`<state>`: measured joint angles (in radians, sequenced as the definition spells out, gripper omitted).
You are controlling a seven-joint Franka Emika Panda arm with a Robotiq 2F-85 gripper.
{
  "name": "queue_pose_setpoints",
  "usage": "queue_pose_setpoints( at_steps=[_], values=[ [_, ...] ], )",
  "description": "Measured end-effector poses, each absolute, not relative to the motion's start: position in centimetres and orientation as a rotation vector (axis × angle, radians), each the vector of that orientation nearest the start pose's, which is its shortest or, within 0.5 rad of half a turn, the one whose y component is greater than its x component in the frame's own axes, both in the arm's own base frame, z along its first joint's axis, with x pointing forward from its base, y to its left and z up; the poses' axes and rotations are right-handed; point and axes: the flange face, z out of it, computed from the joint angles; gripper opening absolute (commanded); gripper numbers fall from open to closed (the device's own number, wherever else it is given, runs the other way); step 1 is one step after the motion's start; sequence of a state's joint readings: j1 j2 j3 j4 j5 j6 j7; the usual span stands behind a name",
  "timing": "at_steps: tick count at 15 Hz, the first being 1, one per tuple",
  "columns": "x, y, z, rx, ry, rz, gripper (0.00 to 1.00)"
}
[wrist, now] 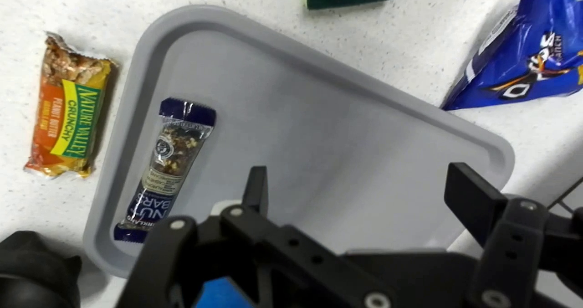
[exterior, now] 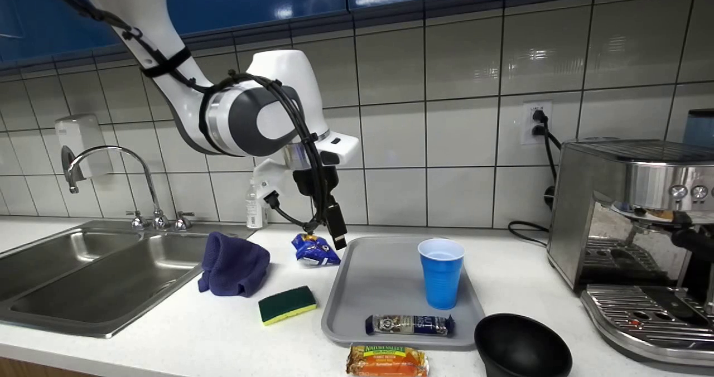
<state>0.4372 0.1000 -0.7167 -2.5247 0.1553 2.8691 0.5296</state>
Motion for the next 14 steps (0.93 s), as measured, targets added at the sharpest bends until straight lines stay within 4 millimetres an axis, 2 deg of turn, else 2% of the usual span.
queue_pose_setpoints(
  at_steps=[8,14],
  values=[
    [47.4,-9.9,28.2,-2.809,1.213,-0.456,1.00],
    [47.3,-9.3,28.1,-2.818,1.188,-0.459,1.00]
  ],
)
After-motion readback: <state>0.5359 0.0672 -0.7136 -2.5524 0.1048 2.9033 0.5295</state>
